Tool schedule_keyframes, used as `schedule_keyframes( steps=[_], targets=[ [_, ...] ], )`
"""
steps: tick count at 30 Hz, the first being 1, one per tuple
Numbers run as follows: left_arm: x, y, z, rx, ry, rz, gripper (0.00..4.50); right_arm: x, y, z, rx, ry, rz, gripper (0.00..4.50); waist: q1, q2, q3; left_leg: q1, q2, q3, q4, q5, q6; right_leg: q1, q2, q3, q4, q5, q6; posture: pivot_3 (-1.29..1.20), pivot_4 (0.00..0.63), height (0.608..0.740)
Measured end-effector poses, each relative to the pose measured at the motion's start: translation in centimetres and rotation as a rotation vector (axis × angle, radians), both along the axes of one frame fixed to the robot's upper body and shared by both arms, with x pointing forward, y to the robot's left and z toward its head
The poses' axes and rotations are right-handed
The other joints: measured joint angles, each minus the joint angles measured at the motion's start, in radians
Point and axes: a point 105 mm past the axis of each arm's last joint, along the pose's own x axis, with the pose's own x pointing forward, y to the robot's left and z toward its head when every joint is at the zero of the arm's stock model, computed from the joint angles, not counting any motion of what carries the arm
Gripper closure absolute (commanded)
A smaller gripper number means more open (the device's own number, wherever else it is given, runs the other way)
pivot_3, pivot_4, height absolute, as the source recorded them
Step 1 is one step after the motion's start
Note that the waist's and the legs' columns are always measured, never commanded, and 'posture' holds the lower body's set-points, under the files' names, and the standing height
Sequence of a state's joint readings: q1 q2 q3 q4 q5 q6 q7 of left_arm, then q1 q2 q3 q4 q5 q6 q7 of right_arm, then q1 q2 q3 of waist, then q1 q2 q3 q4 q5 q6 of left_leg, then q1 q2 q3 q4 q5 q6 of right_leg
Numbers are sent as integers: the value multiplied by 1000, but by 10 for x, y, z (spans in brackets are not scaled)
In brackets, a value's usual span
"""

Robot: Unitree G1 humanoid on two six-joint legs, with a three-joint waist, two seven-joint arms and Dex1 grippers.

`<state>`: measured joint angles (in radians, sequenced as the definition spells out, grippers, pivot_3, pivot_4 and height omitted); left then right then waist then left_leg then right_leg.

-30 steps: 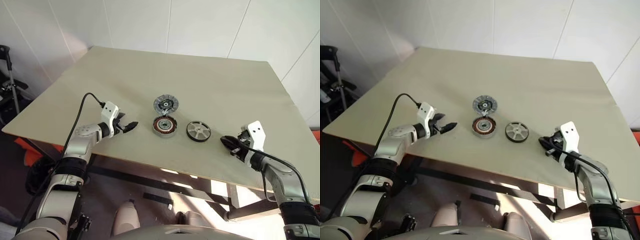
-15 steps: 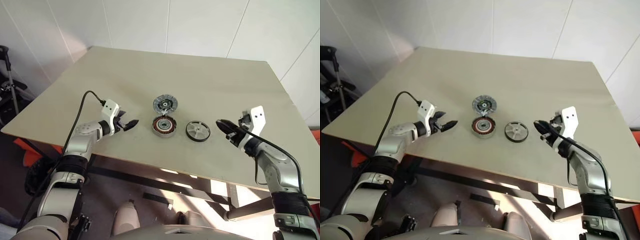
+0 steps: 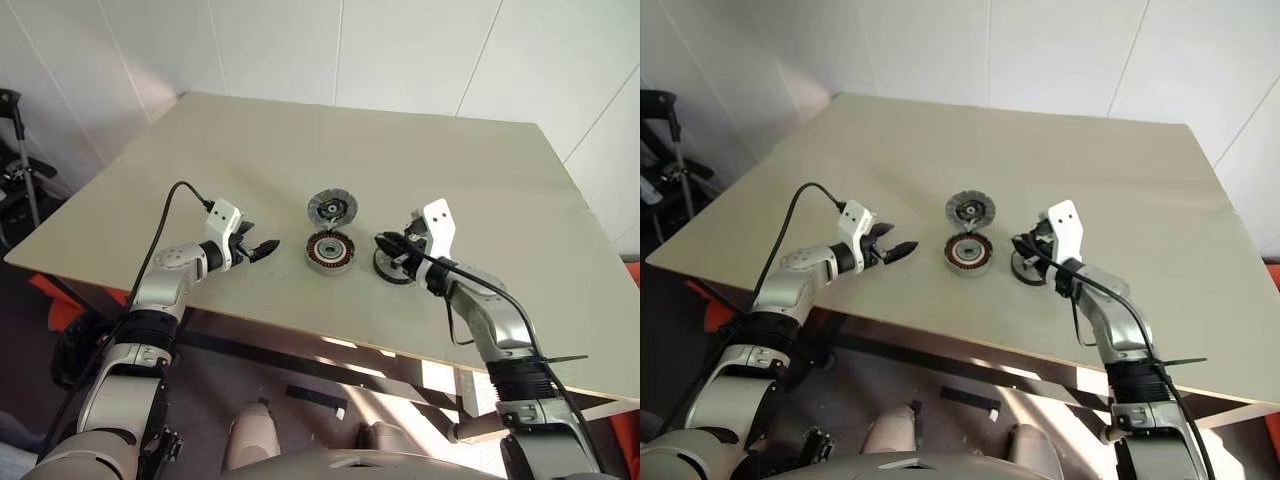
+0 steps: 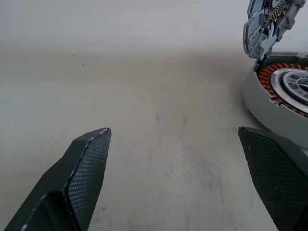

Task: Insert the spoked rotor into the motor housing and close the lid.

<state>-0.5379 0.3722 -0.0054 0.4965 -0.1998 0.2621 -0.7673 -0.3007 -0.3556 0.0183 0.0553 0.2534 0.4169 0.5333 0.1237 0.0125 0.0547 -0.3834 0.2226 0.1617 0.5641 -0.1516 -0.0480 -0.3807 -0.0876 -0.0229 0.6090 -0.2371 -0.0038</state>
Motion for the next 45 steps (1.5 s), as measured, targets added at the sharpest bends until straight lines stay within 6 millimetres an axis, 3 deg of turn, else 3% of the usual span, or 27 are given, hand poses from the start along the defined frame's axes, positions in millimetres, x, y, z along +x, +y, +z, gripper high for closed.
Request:
schedule_keyframes(
  steps=[6,12,25,45],
  targets=[
    [0,2,-1,2,2,11,0,-5,22,-11,-32,45,54,3923,0,0,0,-1,0,0,-1,1,-2,-1,0,0,0,0,0,0,0,740],
    [-1,2,-2,3,5,14,0,-11,50,-2,-27,31,122,3923,0,0,0,0,0,0,-1,2,-3,-1,1,0,0,0,0,0,0,740],
    [-1,0,-2,-2,4,11,0,-7,77,13,-26,-2,182,3923,0,0,0,-1,0,-1,-1,2,-4,-2,1,0,1,0,0,0,0,740],
    [-3,2,-4,1,6,33,0,3,84,3,-32,50,182,3923,0,0,0,-1,0,-1,-1,3,-5,-2,1,0,2,0,0,0,0,740]
  ],
)
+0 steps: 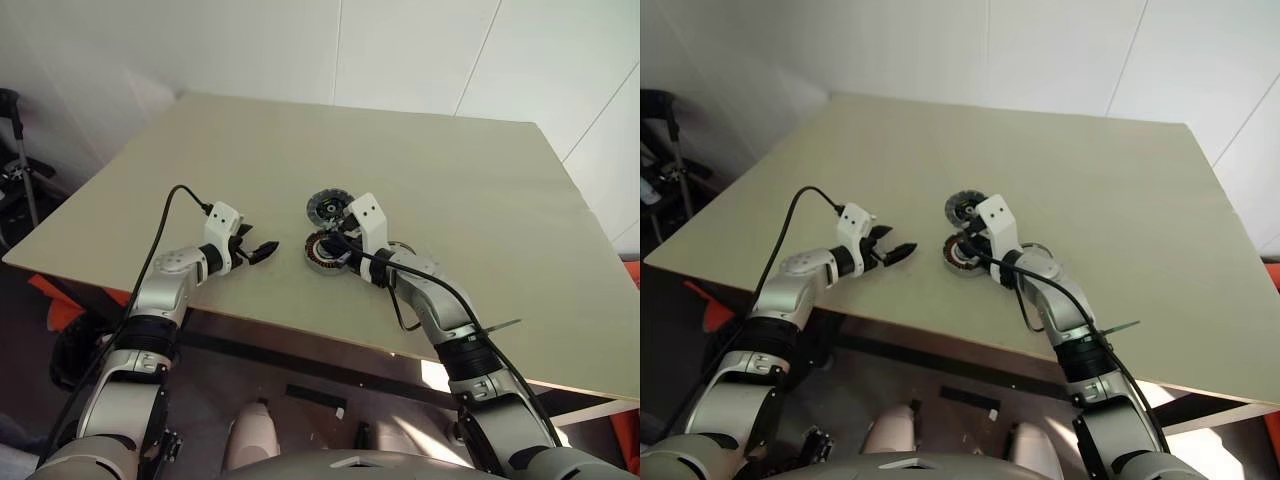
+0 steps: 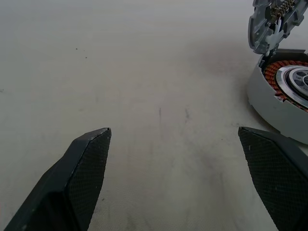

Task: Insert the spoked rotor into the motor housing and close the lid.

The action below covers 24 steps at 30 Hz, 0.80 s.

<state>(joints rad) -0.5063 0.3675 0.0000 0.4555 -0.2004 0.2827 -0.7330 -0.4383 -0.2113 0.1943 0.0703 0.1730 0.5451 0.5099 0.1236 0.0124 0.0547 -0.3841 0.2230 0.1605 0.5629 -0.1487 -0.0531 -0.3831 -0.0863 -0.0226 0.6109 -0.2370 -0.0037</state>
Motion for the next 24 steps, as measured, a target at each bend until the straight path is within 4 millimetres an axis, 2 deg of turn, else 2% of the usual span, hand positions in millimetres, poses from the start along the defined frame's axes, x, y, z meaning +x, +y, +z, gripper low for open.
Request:
schedule_keyframes(
  steps=[9,20,24],
  targets=[
    [0,1,0,3,-2,2,0,-1,-5,-9,-18,24,-14,3923,0,0,0,0,0,0,0,0,0,0,0,0,0,0,0,0,0,740],
    [0,2,1,4,-5,4,0,-2,-7,-10,-14,30,-8,3923,0,0,0,0,0,0,0,0,0,0,0,0,1,0,0,0,0,740],
    [1,3,1,6,-5,11,0,-2,-8,-9,-7,32,-2,2576,0,0,0,0,0,0,1,0,0,0,0,0,1,0,0,0,0,740]
  ],
)
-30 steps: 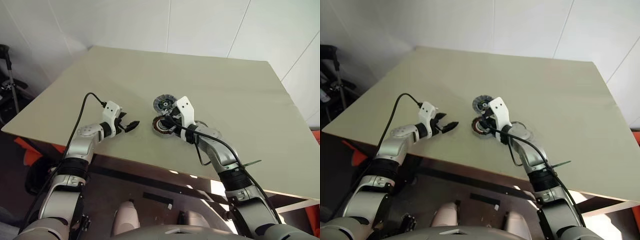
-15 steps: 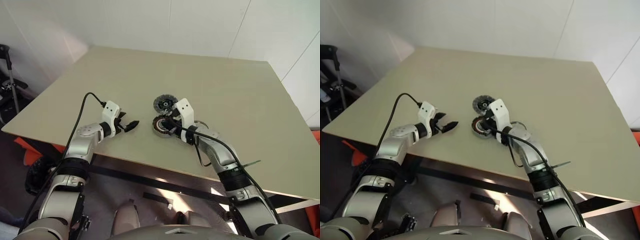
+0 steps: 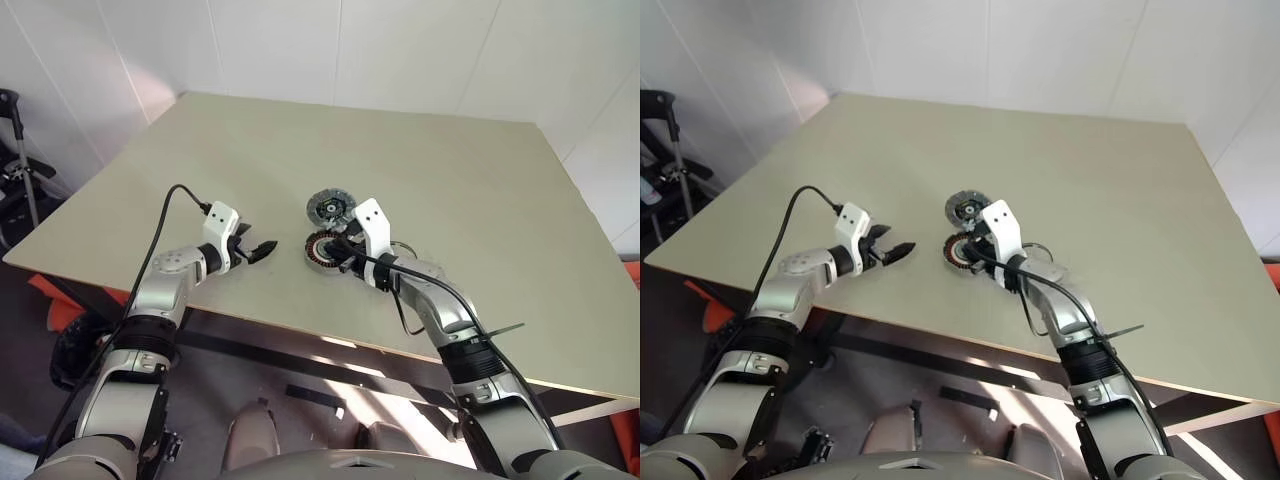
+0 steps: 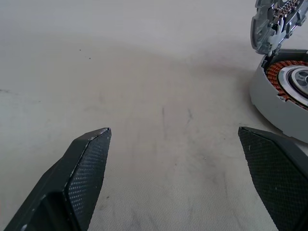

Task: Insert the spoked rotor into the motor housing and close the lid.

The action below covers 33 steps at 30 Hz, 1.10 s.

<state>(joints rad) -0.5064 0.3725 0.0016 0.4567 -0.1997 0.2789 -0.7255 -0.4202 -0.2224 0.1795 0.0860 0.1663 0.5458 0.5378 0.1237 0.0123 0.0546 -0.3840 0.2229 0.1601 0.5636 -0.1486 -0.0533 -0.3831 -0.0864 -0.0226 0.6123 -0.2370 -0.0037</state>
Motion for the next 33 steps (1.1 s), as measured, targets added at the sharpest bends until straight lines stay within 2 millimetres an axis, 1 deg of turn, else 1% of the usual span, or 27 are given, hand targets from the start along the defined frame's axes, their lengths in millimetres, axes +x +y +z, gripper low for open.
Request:
schedule_keyframes(
  steps=[5,6,7,8,13,16,19,22,24,25,27,28,33],
  targets=[
    [0,1,0,2,-1,6,0,1,-2,1,3,-2,-6,837,0,0,0,0,0,0,0,0,0,0,0,0,0,0,0,0,0,740],
    [1,1,0,2,-2,8,0,1,-2,1,4,-2,-6,582,0,0,0,0,0,0,0,0,0,0,0,0,0,0,0,0,0,740],
    [1,1,0,3,-2,10,0,1,-2,1,4,-2,-6,211,0,0,0,0,0,0,0,0,0,0,0,0,0,0,0,0,0,740],
    [1,1,0,3,-2,10,0,1,-2,1,3,-3,-7,36,0,0,0,0,0,0,0,0,0,0,0,0,0,0,0,0,0,740],
    [1,1,0,3,-2,10,0,2,-3,1,-2,-11,-20,36,0,0,0,0,0,0,0,0,0,0,0,0,1,0,0,0,0,740],
    [1,1,0,4,-2,10,0,2,-1,5,11,-21,-18,36,0,0,0,0,0,0,0,0,0,0,0,0,1,0,0,0,0,740],
    [1,1,0,4,-2,10,0,2,2,14,46,-42,-14,603,0,0,0,0,0,0,0,0,0,0,0,0,1,0,0,0,0,740],
    [1,1,0,4,-2,10,0,1,3,24,70,-69,-6,1620,0,0,0,0,0,0,0,0,0,0,0,0,1,0,0,0,0,740],
    [1,1,0,5,-3,9,0,1,3,25,72,-73,-6,2216,0,0,0,0,0,0,0,0,0,0,0,0,1,0,0,0,0,740],
    [1,1,0,5,-3,9,0,1,3,25,72,-73,-6,2659,0,0,0,0,0,0,0,0,0,0,0,0,1,0,0,0,0,740],
    [1,1,0,5,-6,9,0,1,2,24,71,-71,-7,3237,0,0,0,0,0,0,0,0,0,0,0,0,1,0,0,0,0,740],
    [1,1,0,5,-7,9,0,1,2,24,70,-72,-7,3614,0,0,0,0,0,0,0,0,0,0,0,0,1,0,0,0,0,740],
    [1,1,1,6,-10,8,0,1,1,21,52,-66,-16,3614,0,0,0,0,0,0,0,0,0,0,0,0,1,0,0,0,0,740]
  ],
)
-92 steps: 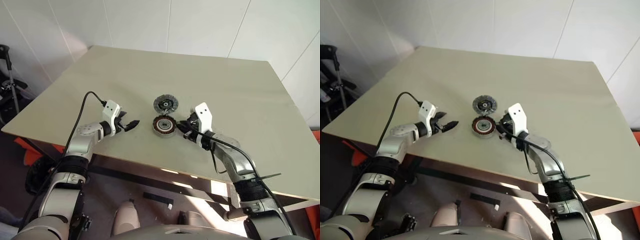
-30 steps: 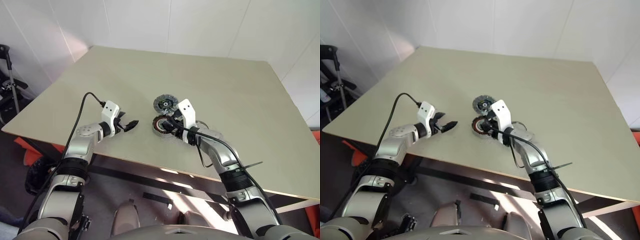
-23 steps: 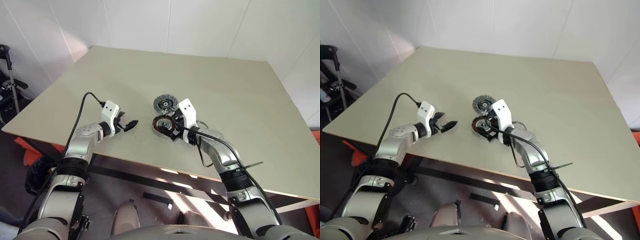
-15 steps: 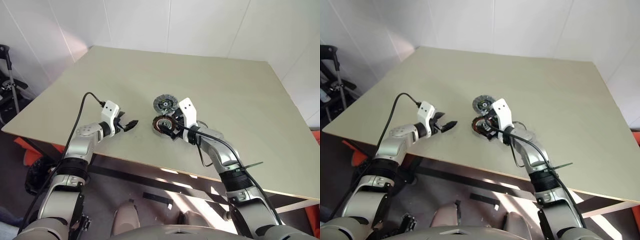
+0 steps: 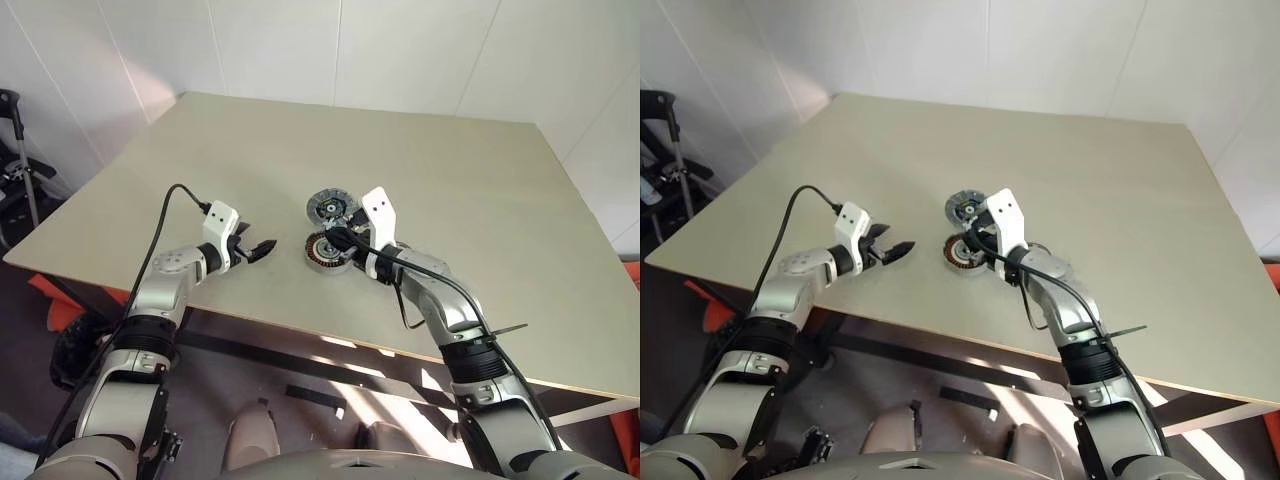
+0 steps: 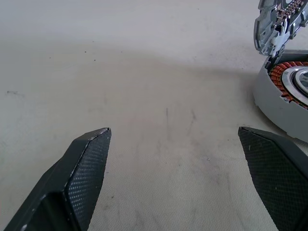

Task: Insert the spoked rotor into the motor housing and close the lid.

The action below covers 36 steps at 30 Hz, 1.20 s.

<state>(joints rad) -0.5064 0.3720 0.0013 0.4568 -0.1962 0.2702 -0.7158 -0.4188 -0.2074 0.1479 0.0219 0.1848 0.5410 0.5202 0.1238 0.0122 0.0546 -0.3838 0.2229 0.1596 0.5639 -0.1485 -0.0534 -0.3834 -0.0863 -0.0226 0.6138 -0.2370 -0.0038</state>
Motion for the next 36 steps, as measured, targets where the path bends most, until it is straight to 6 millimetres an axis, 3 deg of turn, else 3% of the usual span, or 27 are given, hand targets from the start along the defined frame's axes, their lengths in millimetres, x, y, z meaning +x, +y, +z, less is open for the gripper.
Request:
schedule_keyframes(
  steps=[14,22,26,36],
  targets=[
    [-6,-4,-4,-36,52,-38,0,2,-3,-12,-25,26,-17,3614,0,0,0,0,0,0,0,0,0,0,0,0,0,0,0,0,0,740],
    [-13,-16,6,-111,95,-95,0,2,-2,-15,-22,39,-20,3614,0,0,0,0,0,0,0,0,0,0,0,0,1,0,0,0,0,740],
    [-13,-14,7,-104,92,-93,0,2,0,-14,-14,32,-13,4460,-1,0,0,0,0,0,0,0,0,0,0,0,2,0,0,0,0,740],
    [-15,-12,4,-101,100,-86,0,2,1,-14,-10,31,-13,4460,-1,0,0,0,0,0,0,0,0,0,0,0,2,0,0,0,0,740]
  ],
)
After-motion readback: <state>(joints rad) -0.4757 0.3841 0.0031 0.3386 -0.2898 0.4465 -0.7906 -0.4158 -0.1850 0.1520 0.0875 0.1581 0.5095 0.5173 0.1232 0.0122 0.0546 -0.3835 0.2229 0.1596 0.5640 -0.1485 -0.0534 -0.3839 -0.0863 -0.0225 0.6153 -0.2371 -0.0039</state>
